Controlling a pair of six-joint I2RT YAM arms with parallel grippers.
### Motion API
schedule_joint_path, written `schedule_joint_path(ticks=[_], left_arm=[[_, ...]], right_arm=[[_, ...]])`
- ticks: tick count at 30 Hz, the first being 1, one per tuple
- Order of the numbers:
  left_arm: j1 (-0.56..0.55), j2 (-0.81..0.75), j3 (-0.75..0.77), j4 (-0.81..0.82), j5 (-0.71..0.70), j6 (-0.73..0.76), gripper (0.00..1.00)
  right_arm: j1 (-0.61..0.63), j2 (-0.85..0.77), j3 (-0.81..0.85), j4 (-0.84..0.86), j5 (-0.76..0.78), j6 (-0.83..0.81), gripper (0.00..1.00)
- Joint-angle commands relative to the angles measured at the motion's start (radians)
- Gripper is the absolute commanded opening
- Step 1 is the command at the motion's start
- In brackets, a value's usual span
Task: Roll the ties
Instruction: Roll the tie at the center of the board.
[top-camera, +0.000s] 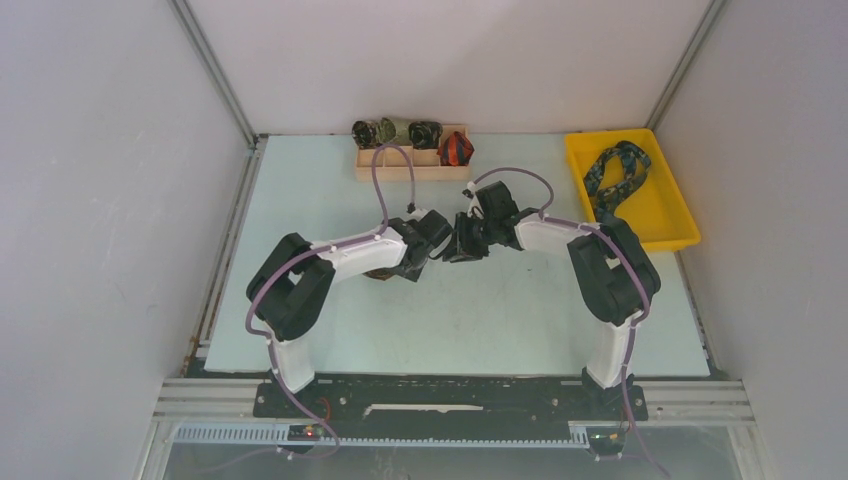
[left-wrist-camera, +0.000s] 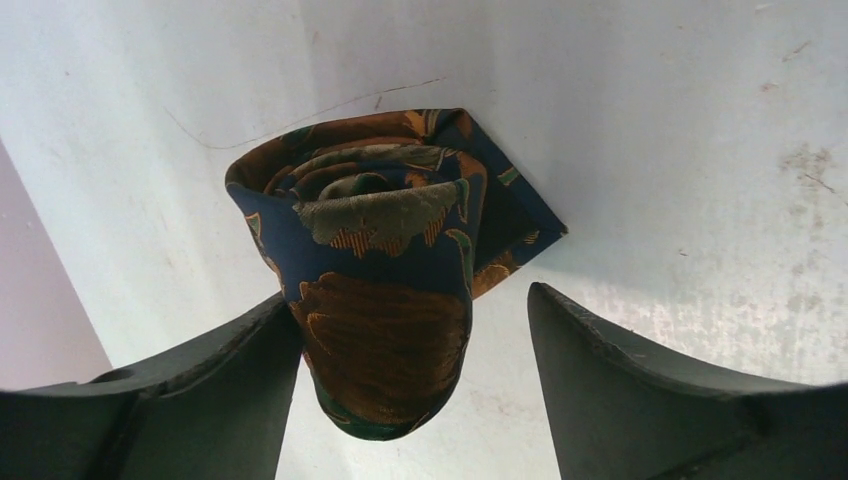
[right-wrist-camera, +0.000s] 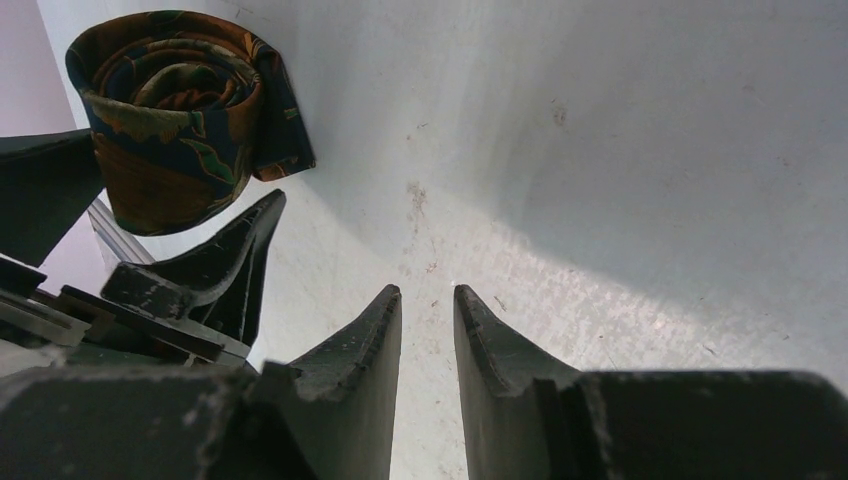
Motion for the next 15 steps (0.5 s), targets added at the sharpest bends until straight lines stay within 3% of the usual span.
schedule_joint_path(ticks=[1, 15], left_arm=[[-0.006, -0.030, 0.025, 0.029, 0.101, -0.022, 0.83], [0.006, -0.107, 0.039, 0.052, 0.210, -0.019, 0.86]], right_arm=[[-0.004, -0.053, 0.001, 0.015, -0.008, -0.004, 0.29], [-0.006, -0.063, -0.019, 0.052, -0.025, -0.006, 0.33]])
